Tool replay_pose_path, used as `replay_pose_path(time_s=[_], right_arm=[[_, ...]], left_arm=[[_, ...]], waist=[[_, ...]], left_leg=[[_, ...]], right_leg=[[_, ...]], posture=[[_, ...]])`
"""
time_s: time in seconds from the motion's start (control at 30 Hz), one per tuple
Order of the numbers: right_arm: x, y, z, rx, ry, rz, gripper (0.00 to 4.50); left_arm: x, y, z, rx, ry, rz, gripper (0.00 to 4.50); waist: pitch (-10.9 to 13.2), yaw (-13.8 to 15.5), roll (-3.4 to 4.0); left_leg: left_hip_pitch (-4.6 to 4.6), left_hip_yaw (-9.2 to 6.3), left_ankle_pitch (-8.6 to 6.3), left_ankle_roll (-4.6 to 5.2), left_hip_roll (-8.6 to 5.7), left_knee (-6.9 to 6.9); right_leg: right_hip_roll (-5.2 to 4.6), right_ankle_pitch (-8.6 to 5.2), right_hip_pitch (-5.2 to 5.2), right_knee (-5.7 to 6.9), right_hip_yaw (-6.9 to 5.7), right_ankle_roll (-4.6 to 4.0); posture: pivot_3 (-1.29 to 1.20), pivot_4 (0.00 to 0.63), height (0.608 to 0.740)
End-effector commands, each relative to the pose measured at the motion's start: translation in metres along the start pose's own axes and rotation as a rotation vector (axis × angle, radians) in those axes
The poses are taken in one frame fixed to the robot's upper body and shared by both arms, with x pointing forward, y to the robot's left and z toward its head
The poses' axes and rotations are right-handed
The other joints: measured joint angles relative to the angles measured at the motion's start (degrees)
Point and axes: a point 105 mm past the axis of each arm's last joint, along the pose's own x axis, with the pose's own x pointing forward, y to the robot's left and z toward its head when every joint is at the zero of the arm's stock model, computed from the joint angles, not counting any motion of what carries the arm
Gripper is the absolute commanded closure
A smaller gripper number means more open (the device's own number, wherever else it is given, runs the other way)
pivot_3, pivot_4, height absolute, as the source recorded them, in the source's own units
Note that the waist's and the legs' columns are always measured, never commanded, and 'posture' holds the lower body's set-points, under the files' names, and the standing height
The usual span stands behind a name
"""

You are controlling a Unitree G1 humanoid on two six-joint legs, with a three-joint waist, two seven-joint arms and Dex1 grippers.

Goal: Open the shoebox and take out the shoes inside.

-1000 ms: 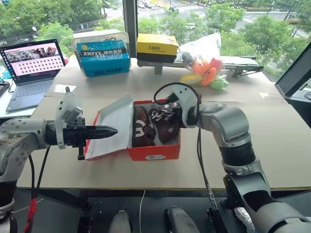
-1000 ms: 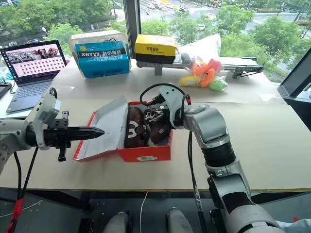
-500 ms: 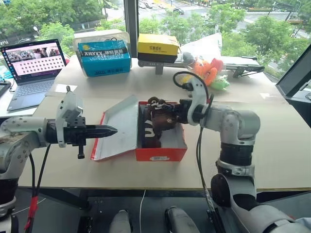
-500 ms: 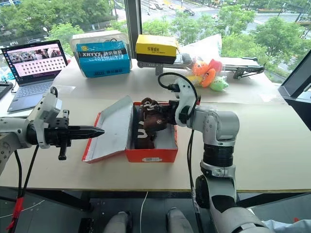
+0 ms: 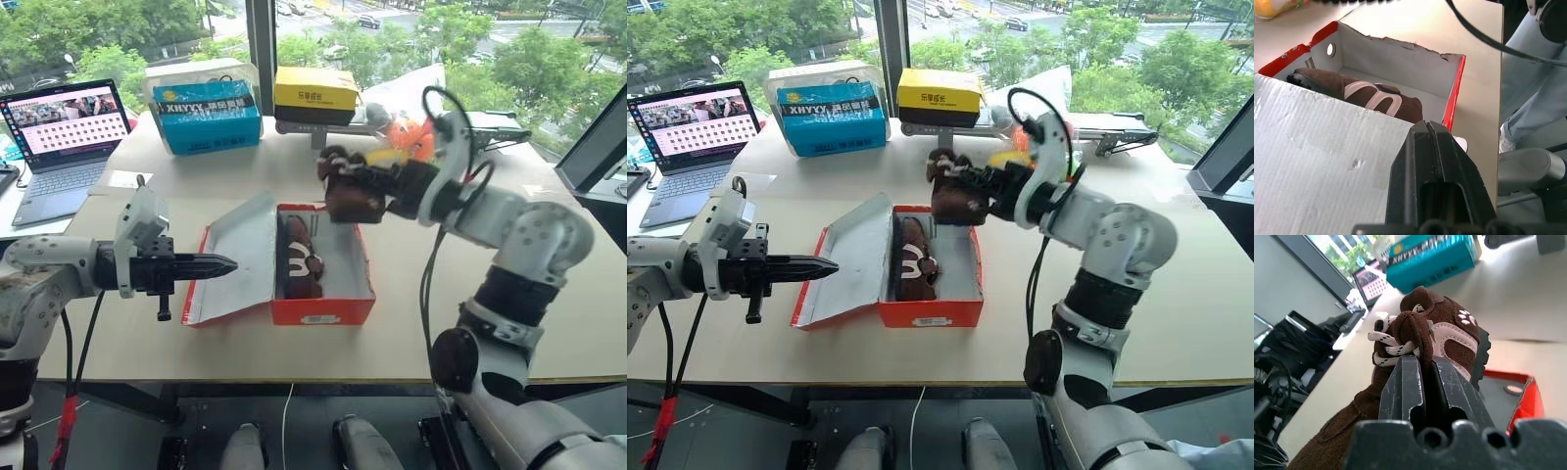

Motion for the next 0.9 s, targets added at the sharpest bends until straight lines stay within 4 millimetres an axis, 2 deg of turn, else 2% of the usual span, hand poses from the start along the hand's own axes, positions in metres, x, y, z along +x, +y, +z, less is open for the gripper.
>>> replay_pose_path(time_s=[0.03,0.17,0.23,0.27,0.4,0.57,0.63,0.67,0.8,0.83,0.9], right_arm=[[-0.02,-0.05,0.021,-0.091,-0.096,-0.243,4.49],[-0.027,-0.09,0.01,-0.212,-0.072,-0.397,4.49],[-0.03,-0.127,-0.008,-0.292,-0.06,-0.517,4.49],[-0.03,-0.138,-0.017,-0.313,-0.053,-0.537,4.49],[-0.024,-0.159,-0.034,-0.305,-0.062,-0.557,4.49],[-0.021,-0.18,-0.054,-0.286,-0.022,-0.605,4.49],[-0.021,-0.182,-0.053,-0.257,-0.043,-0.611,3.67],[-0.021,-0.182,-0.052,-0.251,-0.053,-0.609,3.48],[-0.023,-0.179,-0.045,-0.271,-0.072,-0.606,2.14],[-0.024,-0.175,-0.041,-0.29,-0.079,-0.603,1.66],[-0.026,-0.17,-0.033,-0.314,-0.093,-0.597,1.49]], left_arm=[[-0.001,-0.001,0.011,0.057,-0.02,-0.002,4.5],[0.0,-0.001,0.012,0.059,-0.022,-0.005,4.5],[0.0,-0.001,0.013,0.065,-0.024,-0.005,4.5],[0.0,0.0,0.014,0.067,-0.024,-0.005,4.5],[0.001,0.0,0.014,0.068,-0.026,-0.007,4.5],[0.001,0.0,0.015,0.072,-0.027,-0.006,4.5],[0.0,0.0,0.015,0.072,-0.027,-0.005,4.5],[0.0,0.0,0.015,0.073,-0.027,-0.005,4.5],[0.0,0.0,0.015,0.07,-0.027,-0.003,4.5],[0.001,0.0,0.014,0.069,-0.028,-0.005,4.5],[0.002,0.0,0.015,0.068,-0.03,-0.006,4.5]], waist=[[0.0,0.22,0.0],[0.0,0.22,-0.01],[0.0,-0.26,0.01],[0.01,-0.43,0.01],[0.25,-1.13,0.31],[0.25,-1.78,0.31],[0.25,-1.8,0.31],[0.25,-1.79,0.31],[0.26,-1.83,0.31],[0.26,-1.84,0.31],[0.28,-1.81,0.34]], left_leg=[[0.0,0.0,0.0,0.0,-0.02,0.01],[0.0,0.0,0.0,0.0,-0.06,0.02],[0.0,0.01,0.0,0.0,-0.07,0.01],[0.03,0.01,0.0,0.0,-0.06,0.01],[0.04,0.01,0.01,0.01,-0.08,0.01],[0.1,0.0,0.02,0.03,-0.1,0.12],[0.23,-0.01,0.03,0.04,-0.1,0.14],[0.34,-0.01,0.03,0.04,-0.1,0.15],[0.57,-0.04,0.02,0.04,-0.1,0.13],[0.58,-0.04,0.02,0.04,-0.1,0.11],[0.57,-0.04,0.02,0.04,-0.1,0.08]], right_leg=[[-0.01,0.0,0.02,-0.02,0.0,0.0],[-0.03,-0.01,0.08,-0.13,0.03,0.03],[-0.03,0.0,0.06,-0.11,0.07,0.04],[-0.01,0.01,0.06,-0.09,0.1,0.05],[0.0,0.05,0.05,-0.05,0.13,0.09],[0.0,0.13,0.18,-0.05,0.16,0.21],[0.0,0.14,0.34,-0.06,0.16,0.22],[0.0,0.14,0.49,-0.08,0.16,0.23],[0.0,0.12,0.79,-0.19,0.14,0.21],[0.0,0.12,0.78,-0.2,0.13,0.2],[0.0,0.11,0.77,-0.2,0.14,0.2]], posture=[[0.0,0.15,0.739],[0.0,0.15,0.739],[0.0,0.15,0.739],[0.0,0.15,0.739],[0.0,0.15,0.739],[0.0,0.15,0.739],[0.0,0.15,0.739],[0.0,0.15,0.739],[0.0,0.15,0.739],[0.0,0.15,0.739],[0.0,0.15,0.739]])
